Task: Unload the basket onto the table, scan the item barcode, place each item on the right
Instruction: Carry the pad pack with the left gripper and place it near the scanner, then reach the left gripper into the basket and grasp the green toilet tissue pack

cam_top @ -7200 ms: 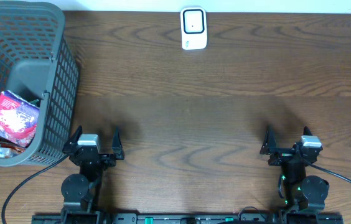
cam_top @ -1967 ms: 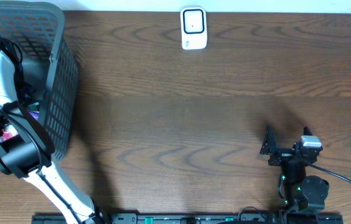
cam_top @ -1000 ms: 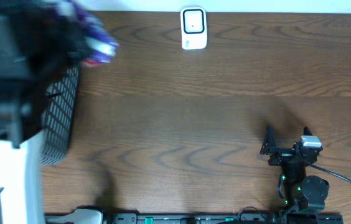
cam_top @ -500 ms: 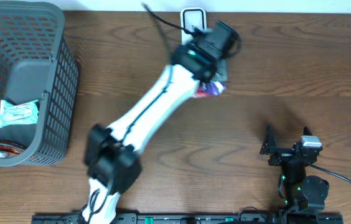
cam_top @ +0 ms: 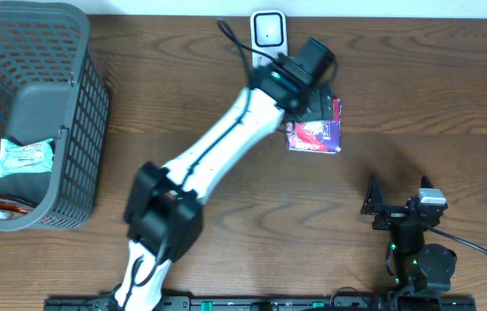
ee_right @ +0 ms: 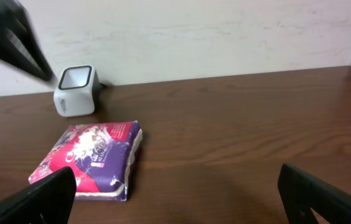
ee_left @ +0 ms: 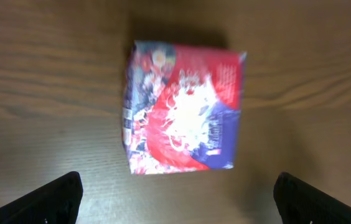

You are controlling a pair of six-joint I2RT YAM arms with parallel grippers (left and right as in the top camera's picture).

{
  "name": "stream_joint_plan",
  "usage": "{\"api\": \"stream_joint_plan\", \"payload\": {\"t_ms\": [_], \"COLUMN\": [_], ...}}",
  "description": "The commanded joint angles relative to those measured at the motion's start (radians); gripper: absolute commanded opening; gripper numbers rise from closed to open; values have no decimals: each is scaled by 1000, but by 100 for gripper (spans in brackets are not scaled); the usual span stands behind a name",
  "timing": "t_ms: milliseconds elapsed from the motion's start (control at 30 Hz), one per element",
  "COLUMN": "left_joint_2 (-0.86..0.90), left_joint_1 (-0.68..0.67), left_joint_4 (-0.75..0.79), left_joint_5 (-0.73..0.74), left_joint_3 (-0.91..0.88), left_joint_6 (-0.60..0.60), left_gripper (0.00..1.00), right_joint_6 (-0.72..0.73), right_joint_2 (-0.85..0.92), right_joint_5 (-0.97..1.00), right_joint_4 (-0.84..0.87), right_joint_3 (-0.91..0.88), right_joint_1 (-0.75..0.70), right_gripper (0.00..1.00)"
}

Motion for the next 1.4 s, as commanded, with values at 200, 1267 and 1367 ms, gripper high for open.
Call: {"api": "stream_joint_plan", "payload": {"t_ms": [200, 1267, 1367], "left_joint_2": [-498, -247, -180], "left_joint_1": [389, 1192, 1196], "left_joint_4": [-95, 19, 69], "left_joint_5": [2, -339, -338], "left_joint_3": [6, -443, -443], "left_joint_6": [178, -33, -33], "left_gripper": [98, 98, 98], "right_joint_6": [-9, -9, -9], "right_joint_2": [-5, -5, -5], "right_joint_5": [9, 9, 9], "right_joint_4": [-4, -4, -4], "right_joint_3": [-1, -1, -1], "right_joint_1": [-2, -2, -2], "right_gripper": [99, 99, 99]}}
